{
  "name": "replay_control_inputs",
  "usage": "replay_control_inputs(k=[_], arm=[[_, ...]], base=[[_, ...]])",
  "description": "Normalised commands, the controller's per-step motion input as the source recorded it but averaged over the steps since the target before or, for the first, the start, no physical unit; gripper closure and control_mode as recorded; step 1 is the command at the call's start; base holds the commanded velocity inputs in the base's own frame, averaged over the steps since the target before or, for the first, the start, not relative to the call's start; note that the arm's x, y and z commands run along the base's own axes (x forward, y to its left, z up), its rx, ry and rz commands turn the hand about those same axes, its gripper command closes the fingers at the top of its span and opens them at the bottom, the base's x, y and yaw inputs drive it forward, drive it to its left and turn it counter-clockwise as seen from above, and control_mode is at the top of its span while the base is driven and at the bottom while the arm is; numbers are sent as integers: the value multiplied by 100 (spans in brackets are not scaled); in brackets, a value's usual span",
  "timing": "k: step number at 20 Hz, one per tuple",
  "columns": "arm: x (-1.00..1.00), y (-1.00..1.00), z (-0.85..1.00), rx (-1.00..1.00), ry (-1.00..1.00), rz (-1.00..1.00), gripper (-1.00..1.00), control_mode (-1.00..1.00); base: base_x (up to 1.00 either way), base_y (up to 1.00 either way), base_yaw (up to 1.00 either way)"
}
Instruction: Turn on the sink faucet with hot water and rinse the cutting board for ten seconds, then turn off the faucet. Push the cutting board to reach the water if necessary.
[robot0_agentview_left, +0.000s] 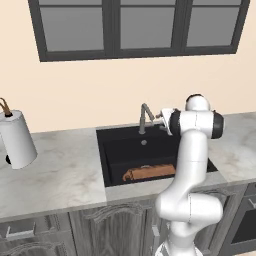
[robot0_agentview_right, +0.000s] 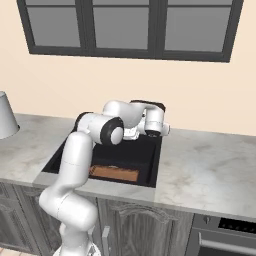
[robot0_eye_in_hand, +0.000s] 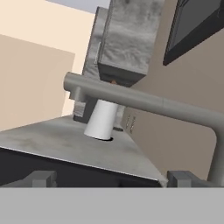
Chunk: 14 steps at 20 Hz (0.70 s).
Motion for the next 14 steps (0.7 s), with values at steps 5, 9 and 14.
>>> replay_control_inputs(k=[5,9,14], arm=[[0,12,-7,0,1,0,-100,-100],[0,8,0,0,0,0,-100,-100],[-13,2,-1,0,0,0,-100,-100]], base=[[0,0,0],[0,0,0],[0,0,0]])
